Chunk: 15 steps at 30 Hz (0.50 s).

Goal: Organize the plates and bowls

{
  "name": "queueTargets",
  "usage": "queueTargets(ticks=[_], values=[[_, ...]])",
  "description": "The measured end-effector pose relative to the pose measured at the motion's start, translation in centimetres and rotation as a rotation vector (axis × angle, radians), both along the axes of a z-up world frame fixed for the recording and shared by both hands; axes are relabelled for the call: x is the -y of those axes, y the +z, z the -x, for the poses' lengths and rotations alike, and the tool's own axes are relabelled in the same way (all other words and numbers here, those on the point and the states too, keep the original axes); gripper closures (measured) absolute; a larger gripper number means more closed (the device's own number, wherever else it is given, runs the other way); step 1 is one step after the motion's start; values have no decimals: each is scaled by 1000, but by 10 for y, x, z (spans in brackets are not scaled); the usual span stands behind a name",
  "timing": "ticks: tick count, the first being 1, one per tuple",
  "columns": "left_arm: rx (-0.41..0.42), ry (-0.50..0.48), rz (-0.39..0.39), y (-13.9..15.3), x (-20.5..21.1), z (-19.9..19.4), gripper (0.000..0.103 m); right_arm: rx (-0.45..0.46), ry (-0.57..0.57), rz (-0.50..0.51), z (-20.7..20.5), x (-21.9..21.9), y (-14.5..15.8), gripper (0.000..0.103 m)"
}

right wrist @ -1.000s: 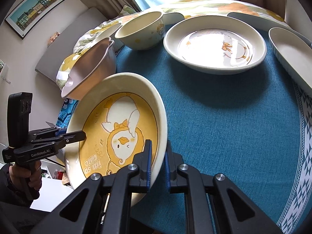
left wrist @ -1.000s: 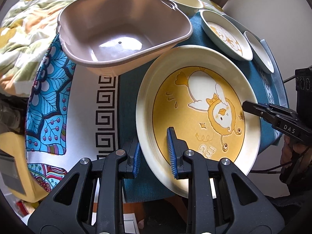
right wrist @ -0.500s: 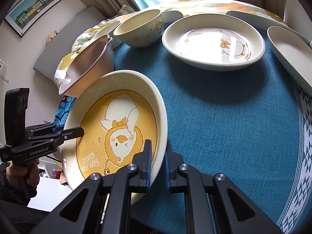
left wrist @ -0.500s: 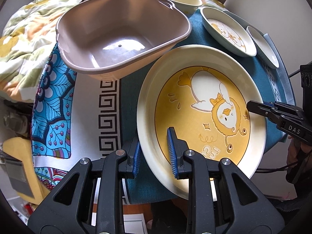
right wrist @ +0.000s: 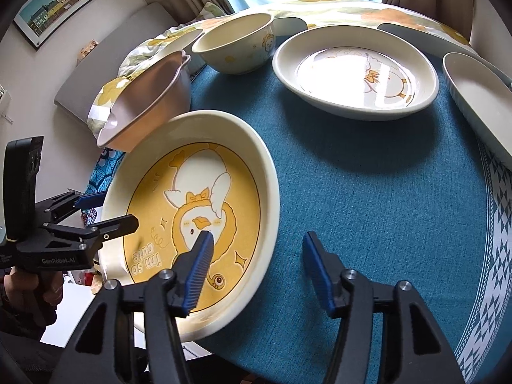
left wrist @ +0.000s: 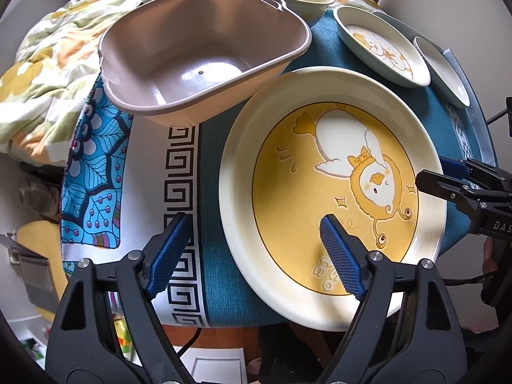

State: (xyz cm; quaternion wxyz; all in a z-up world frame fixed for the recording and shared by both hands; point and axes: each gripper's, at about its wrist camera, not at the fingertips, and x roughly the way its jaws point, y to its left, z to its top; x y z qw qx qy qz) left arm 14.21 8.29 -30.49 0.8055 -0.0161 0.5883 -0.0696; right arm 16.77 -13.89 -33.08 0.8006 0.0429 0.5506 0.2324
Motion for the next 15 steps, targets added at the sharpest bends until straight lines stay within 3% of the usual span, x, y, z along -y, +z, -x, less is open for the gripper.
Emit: queueTargets(ticks=[5,10,12,14,15], values=[[41,-17,-3,33,10,9,21,18,-17,3,6,12,24,50],[170,-111,-17,102,42,12,21,94,-84,9,17,39,74,50],[235,-161,-10,131,57,10,16,131,-129,8,21,54,96,50],[304,-207,2,157,72,6,2,171,-182,19,27,68,116,42],[334,-228,11,168,79,4,0,189,-207,22,30,74,126,26]])
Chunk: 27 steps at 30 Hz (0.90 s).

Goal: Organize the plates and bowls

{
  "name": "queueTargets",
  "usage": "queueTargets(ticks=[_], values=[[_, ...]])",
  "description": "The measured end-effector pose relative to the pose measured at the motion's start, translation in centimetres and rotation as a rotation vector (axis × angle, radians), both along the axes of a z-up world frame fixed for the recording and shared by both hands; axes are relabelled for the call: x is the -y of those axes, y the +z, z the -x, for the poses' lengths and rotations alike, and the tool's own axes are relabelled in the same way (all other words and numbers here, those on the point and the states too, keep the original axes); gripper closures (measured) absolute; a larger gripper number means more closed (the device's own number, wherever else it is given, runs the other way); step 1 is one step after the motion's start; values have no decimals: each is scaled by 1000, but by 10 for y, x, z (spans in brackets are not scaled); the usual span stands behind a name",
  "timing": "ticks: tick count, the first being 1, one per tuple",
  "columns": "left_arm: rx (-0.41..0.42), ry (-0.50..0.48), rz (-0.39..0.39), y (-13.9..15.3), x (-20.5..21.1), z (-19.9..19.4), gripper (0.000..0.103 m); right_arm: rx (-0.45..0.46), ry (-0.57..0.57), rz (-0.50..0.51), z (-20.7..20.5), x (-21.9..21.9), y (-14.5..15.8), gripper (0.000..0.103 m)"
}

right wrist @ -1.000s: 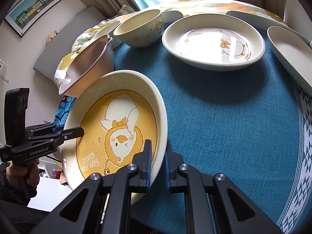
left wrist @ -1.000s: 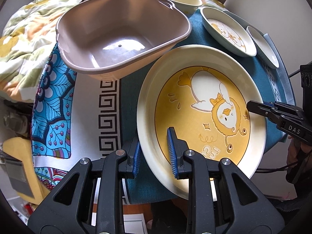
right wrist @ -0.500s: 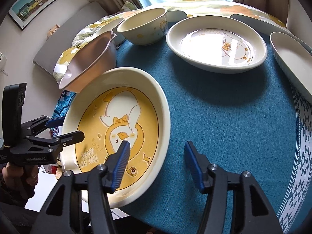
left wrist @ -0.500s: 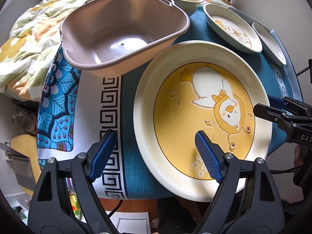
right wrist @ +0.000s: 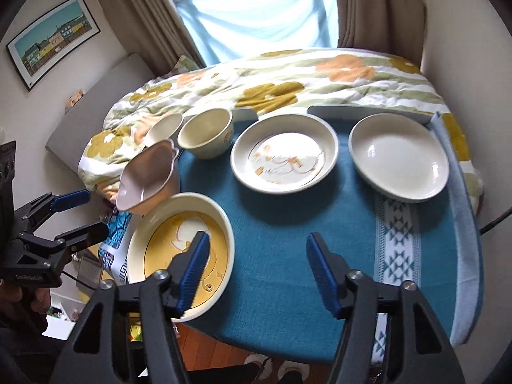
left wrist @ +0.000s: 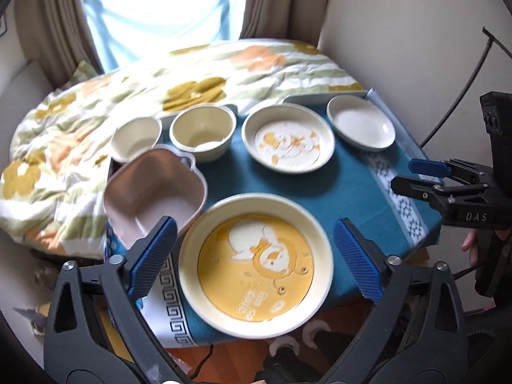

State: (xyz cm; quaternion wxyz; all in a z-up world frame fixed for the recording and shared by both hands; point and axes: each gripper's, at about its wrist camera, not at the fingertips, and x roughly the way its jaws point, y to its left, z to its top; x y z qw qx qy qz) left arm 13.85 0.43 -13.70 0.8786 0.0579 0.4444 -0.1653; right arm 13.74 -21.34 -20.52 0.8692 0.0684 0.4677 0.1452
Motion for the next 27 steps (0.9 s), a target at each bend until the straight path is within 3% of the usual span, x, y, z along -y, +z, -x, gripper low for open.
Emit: queueTargets(ticks=[1,2,8,14,18,23,27], values=[[25,-25,13,10,7,-4,0,18,-23,-1,2,7,9,10],[41,-53,26,19,16,-11,0,40,-49,-1,4,14,18,7],[30,-256,117,54,74,-66,0,144,-222,3,17,53,55,5],[34,-385,92,62,145,-127,0,133,-354,9,5,101,76,5],[-47,-425,66,33,185,-173,0,95,-473,16,-12,132,58,5],[-166,-488,20,-31,228,-225,1,-27,-541,-115,-45,164,3,5],[-281,-514,3,-89,254,-260,14,-112,-576,-181,-69,181,-49,7]])
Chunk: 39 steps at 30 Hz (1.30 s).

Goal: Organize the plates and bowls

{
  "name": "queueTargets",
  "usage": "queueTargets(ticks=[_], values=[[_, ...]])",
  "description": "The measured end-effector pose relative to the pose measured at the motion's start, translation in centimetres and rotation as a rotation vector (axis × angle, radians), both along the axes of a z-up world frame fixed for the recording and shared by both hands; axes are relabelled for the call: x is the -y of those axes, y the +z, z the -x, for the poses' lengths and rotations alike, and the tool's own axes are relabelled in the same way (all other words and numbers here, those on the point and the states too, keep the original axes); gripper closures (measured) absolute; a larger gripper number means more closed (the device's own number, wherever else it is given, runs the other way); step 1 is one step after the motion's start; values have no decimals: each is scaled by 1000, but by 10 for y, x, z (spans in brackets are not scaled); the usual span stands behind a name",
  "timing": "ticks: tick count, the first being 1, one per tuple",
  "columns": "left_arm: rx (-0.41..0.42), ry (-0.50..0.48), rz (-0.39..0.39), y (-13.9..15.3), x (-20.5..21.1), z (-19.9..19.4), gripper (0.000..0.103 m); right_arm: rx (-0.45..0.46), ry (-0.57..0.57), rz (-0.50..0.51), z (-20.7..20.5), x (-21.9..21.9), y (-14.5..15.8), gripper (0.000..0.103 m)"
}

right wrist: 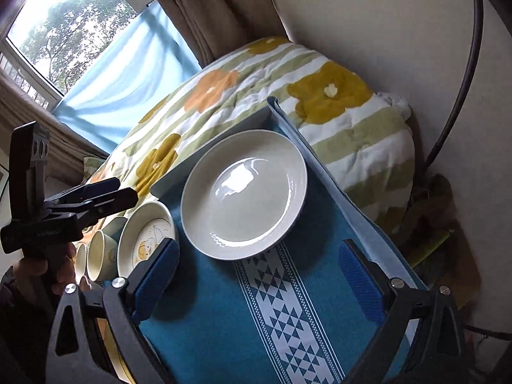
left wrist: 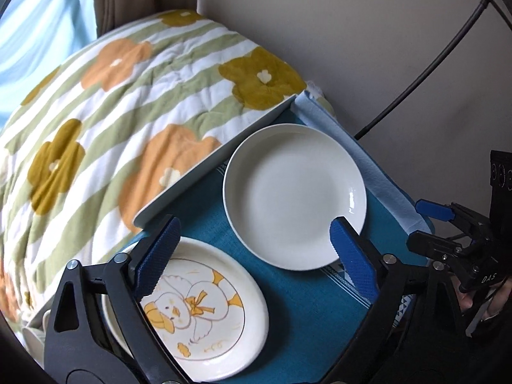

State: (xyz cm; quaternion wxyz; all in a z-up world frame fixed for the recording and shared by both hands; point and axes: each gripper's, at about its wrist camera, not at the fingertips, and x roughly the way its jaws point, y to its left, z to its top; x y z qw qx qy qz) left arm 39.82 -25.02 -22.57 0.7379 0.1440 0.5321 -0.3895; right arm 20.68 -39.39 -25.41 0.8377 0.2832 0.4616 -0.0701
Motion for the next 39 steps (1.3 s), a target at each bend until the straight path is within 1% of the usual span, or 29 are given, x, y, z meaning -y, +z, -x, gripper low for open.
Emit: queueTargets(ticks=[2,3,4,5,7,9,11,12,13,14,15,16,17,19,21,23,30,35,37,39], values=[[-53,-8,-22,-27,10,-14,22,-24,-17,-41,-10,6,-21,16],[-73,-11,-38,-39,15,-19,24,-35,-22,-61,-15,9,-30,23],[-88,-13,-52,-50,18,-24,28,-43,-27,-75,-20,11,-38,29],[-104,-15,-59,-58,21,-28,34,-50,-27,-82,-25,12,-44,31],[-129,-14,-67,-71,25,-35,41,-63,-30,-82,-33,14,-54,41],[-139,-17,-74,-79,30,-41,46,-70,-33,-90,-38,16,-60,46],[-145,-21,-76,-83,31,-46,57,-73,-38,-93,-41,18,-64,52],[-147,-22,-76,-85,32,-47,60,-76,-41,-91,-43,18,-65,57],[-149,-25,-75,-87,33,-49,66,-79,-45,-89,-43,19,-66,63],[-150,-29,-76,-87,34,-50,72,-80,-46,-92,-44,19,-66,66],[-149,-32,-80,-88,35,-50,74,-88,-53,-85,-45,19,-67,70],[-147,-38,-81,-89,36,-50,80,-91,-58,-84,-46,19,-68,73],[-140,-42,-86,-89,38,-50,83,-94,-64,-85,-47,20,-69,75],[-124,-47,-95,-88,39,-49,84,-102,-76,-80,-47,22,-71,82],[-131,-43,-90,-88,38,-50,85,-109,-86,-76,-47,25,-72,86],[-129,-42,-91,-88,38,-50,85,-110,-88,-78,-47,26,-73,87],[-85,-43,-107,-84,39,-45,85,-112,-77,-66,-49,26,-72,87],[-43,-30,-83,-62,36,-37,85,-91,-56,-44,-48,27,-59,87],[-27,-15,-65,-49,31,-33,85,-79,-32,-46,-48,28,-50,87],[-9,3,-50,-35,23,-27,85,-62,2,-26,-47,25,-37,87]])
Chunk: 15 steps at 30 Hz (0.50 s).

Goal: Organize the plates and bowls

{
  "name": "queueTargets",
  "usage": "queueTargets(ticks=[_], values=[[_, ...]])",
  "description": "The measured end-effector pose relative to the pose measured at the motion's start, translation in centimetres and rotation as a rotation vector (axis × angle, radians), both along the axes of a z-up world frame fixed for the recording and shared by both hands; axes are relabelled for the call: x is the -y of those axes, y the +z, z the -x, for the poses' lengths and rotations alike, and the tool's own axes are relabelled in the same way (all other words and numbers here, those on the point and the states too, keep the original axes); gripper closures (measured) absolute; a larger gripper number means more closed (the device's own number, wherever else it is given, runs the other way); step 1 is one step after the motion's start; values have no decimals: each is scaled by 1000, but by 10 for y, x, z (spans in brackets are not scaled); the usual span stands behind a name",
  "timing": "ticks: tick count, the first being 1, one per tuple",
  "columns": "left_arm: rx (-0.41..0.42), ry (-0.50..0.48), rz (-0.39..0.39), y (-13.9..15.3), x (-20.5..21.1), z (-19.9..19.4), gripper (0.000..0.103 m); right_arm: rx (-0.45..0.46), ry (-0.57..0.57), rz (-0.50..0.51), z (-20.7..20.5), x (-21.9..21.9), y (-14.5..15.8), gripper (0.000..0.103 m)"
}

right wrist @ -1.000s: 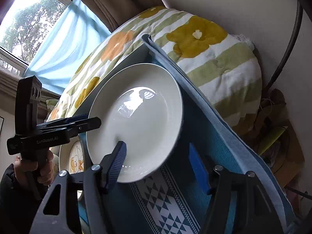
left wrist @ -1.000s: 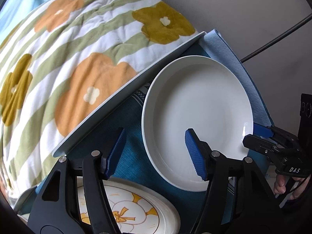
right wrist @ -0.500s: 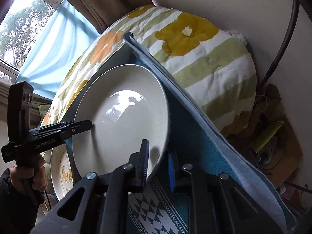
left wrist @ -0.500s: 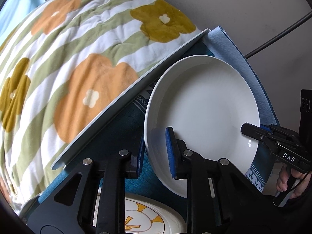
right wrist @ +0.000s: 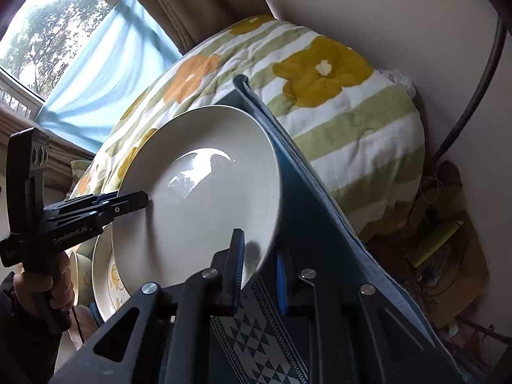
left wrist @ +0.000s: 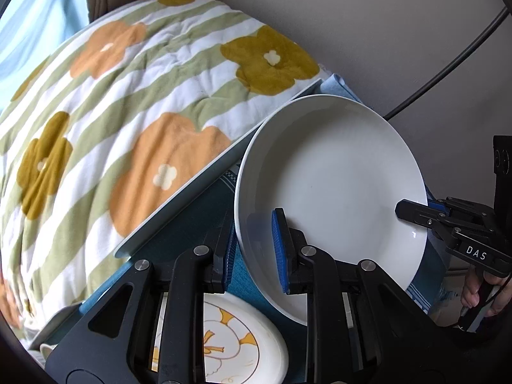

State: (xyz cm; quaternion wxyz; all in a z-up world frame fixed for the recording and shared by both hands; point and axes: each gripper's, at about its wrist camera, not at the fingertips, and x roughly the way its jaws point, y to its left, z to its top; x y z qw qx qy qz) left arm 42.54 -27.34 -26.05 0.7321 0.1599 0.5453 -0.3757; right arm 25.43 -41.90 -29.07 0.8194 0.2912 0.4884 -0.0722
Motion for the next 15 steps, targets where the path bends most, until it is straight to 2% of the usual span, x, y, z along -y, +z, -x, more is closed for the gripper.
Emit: queueTargets(ticks=[8,15], values=[[73,113,56,56,-59,39,85,66,190,59,9,-33,54,87],[130,254,68,87,-136,95,85,103,327,57,27,-85,76,87]])
